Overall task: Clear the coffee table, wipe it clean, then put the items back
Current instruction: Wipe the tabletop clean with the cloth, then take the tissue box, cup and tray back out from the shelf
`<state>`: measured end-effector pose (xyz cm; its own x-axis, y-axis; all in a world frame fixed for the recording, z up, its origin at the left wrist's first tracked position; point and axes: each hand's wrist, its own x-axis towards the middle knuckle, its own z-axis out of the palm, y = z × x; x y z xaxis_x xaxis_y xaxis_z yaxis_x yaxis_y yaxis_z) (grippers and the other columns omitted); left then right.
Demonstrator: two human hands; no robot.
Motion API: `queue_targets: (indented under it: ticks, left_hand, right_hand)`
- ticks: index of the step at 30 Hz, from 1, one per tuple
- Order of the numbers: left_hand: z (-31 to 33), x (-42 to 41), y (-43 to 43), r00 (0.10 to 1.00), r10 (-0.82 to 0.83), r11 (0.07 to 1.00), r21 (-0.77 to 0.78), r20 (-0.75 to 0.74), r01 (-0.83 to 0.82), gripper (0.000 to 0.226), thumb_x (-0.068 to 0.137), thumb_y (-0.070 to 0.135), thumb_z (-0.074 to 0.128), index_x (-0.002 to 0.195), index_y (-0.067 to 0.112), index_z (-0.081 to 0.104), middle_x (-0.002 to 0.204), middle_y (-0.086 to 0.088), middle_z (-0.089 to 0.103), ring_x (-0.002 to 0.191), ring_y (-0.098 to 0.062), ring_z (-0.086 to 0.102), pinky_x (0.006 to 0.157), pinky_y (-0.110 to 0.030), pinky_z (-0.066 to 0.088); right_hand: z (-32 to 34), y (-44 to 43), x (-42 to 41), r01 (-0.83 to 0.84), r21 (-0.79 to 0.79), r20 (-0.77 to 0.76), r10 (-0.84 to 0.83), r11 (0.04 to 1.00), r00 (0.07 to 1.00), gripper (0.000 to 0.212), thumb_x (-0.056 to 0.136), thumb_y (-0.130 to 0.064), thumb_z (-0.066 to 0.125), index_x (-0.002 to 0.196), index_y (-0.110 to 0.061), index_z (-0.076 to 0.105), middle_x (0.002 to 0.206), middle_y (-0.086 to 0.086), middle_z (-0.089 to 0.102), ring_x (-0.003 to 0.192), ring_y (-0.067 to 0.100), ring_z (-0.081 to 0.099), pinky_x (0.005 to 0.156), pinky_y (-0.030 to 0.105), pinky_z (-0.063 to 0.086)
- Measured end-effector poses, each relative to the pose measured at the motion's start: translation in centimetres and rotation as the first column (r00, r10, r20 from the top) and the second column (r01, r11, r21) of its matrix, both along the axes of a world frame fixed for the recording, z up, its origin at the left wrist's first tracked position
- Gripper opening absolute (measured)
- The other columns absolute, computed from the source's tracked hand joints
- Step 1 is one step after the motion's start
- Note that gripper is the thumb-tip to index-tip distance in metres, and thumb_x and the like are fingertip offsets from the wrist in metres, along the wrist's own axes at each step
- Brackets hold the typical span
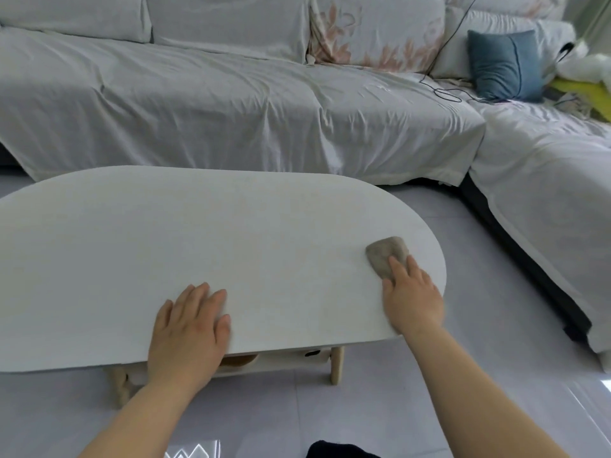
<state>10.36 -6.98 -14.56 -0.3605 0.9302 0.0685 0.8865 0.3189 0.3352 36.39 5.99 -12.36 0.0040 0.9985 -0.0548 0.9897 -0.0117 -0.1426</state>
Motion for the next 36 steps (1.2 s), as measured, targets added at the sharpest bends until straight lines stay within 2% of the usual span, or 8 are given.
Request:
queue_targets:
  ticks: [7, 12, 15, 19, 23, 25, 30, 36]
  left_hand:
    - [0.1, 0.0, 0.0, 0.999, 0.003, 0.999, 0.044, -0.037, -0.002, 0.075, 0.07, 0.046, 0.007, 0.123, 0.013, 0.049, 0.137, -0.013, 0.047, 0.131, -0.029, 0.036, 0.109, -0.044, 0.02]
    - [0.0, 0.1, -0.1, 0.999, 0.006, 0.999, 0.033, -0.036, -0.005, 0.07, 0.074, 0.044, 0.007, 0.128, 0.018, 0.042, 0.143, -0.008, 0.039, 0.135, -0.024, 0.028, 0.112, -0.04, 0.014]
    - [0.0, -0.2, -0.2, 1.0, -0.011, 1.0, -0.014, -0.018, 0.01, 0.053, 0.085, 0.038, 0.017, 0.133, 0.022, 0.033, 0.149, -0.003, 0.028, 0.139, -0.019, 0.018, 0.114, -0.036, 0.007]
    - [0.5, -0.6, -1.3, 0.992, -0.092, 0.996, 0.011, 0.082, 0.091, 0.041, 0.091, 0.028, 0.034, 0.131, 0.022, 0.036, 0.148, -0.001, 0.029, 0.139, -0.017, 0.017, 0.114, -0.032, 0.006]
    - [1.3, -0.2, -5.4, 0.974, -0.175, 0.965, 0.22, 0.141, 0.141, 0.024, 0.083, 0.016, 0.049, 0.103, 0.011, 0.063, 0.114, -0.01, 0.063, 0.116, -0.025, 0.051, 0.104, -0.036, 0.03]
    - [1.4, 0.3, -7.9, 0.96, -0.213, 0.929, 0.34, 0.18, 0.142, 0.031, 0.077, 0.022, 0.042, 0.084, 0.008, 0.068, 0.089, -0.006, 0.069, 0.097, -0.015, 0.056, 0.092, -0.027, 0.038]
    - [-2.0, 1.4, -10.9, 0.848, -0.024, 0.974, 0.205, 0.529, -0.101, 0.02, 0.084, 0.014, 0.047, 0.089, 0.013, 0.067, 0.091, 0.005, 0.062, 0.088, -0.014, 0.052, 0.078, -0.025, 0.036]
    - [-8.9, -0.9, -10.3, 0.754, 0.271, 0.96, -0.11, 0.598, -0.257, 0.025, 0.087, 0.011, 0.045, 0.108, 0.012, 0.059, 0.117, -0.011, 0.061, 0.106, -0.026, 0.054, 0.08, -0.025, 0.035]
  right_hand:
    - [0.0, 1.8, 1.9, 0.129, 0.012, -0.026, -0.129, 0.992, 0.991, 0.049, 0.096, -0.034, 0.025, 0.144, -0.027, 0.017, 0.156, 0.005, 0.012, 0.14, 0.026, 0.019, 0.112, 0.039, 0.024]
    - [0.1, 1.8, 2.0, 0.106, -0.001, 0.004, -0.106, 0.994, 0.994, 0.052, 0.095, -0.038, 0.028, 0.144, -0.026, 0.016, 0.157, 0.006, 0.011, 0.141, 0.027, 0.016, 0.114, 0.039, 0.017]
    - [1.2, 0.9, 1.7, 0.1, 0.017, -0.155, -0.096, 0.995, 0.983, 0.057, 0.094, -0.036, 0.038, 0.144, -0.021, 0.018, 0.156, 0.007, 0.011, 0.143, 0.025, 0.009, 0.116, 0.04, 0.011]
    - [2.6, -3.3, -0.3, -0.008, 0.287, -0.358, 0.115, 0.958, 0.927, 0.048, 0.089, -0.016, 0.052, 0.135, -0.01, 0.04, 0.148, 0.012, 0.033, 0.138, 0.029, 0.023, 0.111, 0.032, 0.012]
    - [3.1, -9.3, -2.9, -0.144, 0.468, -0.407, 0.357, 0.872, 0.841, 0.029, 0.081, 0.004, 0.058, 0.11, 0.002, 0.061, 0.114, 0.02, 0.062, 0.11, 0.036, 0.053, 0.092, 0.033, 0.036]
    - [2.8, -12.3, -3.7, -0.194, 0.495, -0.434, 0.435, 0.847, 0.789, 0.022, 0.076, 0.002, 0.056, 0.095, 0.002, 0.065, 0.092, 0.015, 0.067, 0.089, 0.02, 0.059, 0.078, 0.019, 0.039]
    - [-1.5, -17.0, -5.1, -0.336, 0.259, -0.539, 0.425, 0.905, 0.728, 0.018, 0.079, -0.004, 0.054, 0.089, -0.005, 0.069, 0.073, -0.002, 0.061, 0.065, 0.006, 0.048, 0.067, 0.003, 0.038]
    - [-8.8, -14.5, -7.7, -0.263, -0.302, -0.598, 0.033, 0.916, 0.801, 0.036, 0.088, -0.017, 0.054, 0.123, -0.014, 0.051, 0.118, 0.004, 0.055, 0.092, 0.012, 0.048, 0.079, 0.021, 0.036]
